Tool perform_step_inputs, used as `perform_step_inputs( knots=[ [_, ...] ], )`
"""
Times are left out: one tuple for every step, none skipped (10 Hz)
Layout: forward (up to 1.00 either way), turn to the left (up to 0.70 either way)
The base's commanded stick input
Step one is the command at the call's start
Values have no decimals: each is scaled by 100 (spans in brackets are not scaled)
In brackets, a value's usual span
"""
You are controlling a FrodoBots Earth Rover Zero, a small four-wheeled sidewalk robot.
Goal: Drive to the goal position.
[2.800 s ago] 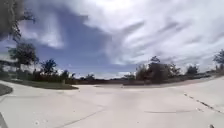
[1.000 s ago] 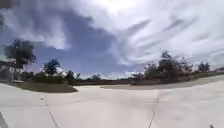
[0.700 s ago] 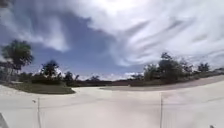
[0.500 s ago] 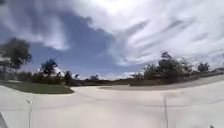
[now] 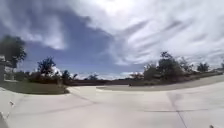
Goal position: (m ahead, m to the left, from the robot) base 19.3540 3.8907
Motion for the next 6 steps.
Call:
perform_step_inputs(
  knots=[
    [85,0],
    [85,0],
    [85,9],
    [85,22],
    [85,34],
    [85,34]
  ],
)
